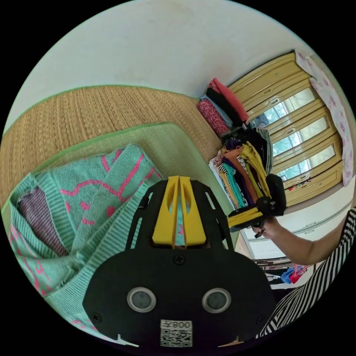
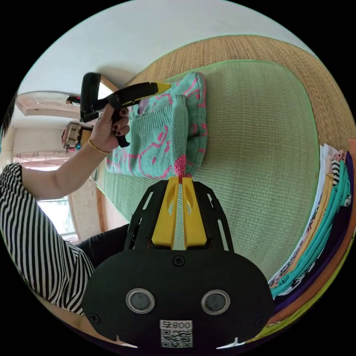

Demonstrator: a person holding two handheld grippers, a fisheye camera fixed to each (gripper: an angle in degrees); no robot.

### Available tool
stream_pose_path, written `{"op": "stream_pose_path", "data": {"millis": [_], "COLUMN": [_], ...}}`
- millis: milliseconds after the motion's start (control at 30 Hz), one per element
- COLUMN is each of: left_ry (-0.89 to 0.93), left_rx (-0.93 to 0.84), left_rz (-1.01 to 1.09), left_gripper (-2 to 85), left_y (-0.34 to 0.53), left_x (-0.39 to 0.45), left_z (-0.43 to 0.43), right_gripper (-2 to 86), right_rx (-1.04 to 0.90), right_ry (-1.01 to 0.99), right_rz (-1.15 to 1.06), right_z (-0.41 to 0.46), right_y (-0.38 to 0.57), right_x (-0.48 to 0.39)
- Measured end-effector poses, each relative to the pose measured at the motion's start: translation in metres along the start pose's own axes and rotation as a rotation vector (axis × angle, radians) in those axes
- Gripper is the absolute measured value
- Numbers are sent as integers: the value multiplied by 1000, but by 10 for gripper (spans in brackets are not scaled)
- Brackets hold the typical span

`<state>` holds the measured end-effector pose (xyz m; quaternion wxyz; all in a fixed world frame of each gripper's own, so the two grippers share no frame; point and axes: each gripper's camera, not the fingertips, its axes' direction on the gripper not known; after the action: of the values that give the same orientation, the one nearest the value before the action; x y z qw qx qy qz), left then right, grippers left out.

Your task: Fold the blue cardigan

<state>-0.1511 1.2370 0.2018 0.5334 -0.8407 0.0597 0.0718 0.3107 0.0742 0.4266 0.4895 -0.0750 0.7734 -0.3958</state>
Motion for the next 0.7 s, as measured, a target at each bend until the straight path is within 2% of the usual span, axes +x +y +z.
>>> {"op": "stream_pose_path", "data": {"millis": [100,200,233,333,433,500,567,700], "left_ry": [-42,-70,-81,-45,-22,-49,-140,-297], "left_rx": [-35,-177,-205,-147,-74,-51,-41,-58], "left_rz": [-27,-76,-90,-93,-121,-151,-209,-327], "left_gripper": [1,1,1,1,2,2,2,1], "left_y": [27,49,56,72,99,121,154,205], "left_x": [-5,-19,-22,-23,-26,-29,-36,-55], "left_z": [-8,5,5,-14,-46,-67,-95,-133], "right_gripper": [12,9,6,3,2,1,1,1], "right_rx": [-99,-202,-192,-111,2,4,-19,-140], "right_ry": [38,-18,-15,68,50,101,251,486], "right_rz": [-52,22,56,83,11,-72,-159,-184], "right_z": [6,26,25,11,4,15,42,98], "right_y": [-11,-22,-24,-28,-44,-65,-97,-135], "right_x": [-4,14,16,0,-39,-70,-104,-124]}}
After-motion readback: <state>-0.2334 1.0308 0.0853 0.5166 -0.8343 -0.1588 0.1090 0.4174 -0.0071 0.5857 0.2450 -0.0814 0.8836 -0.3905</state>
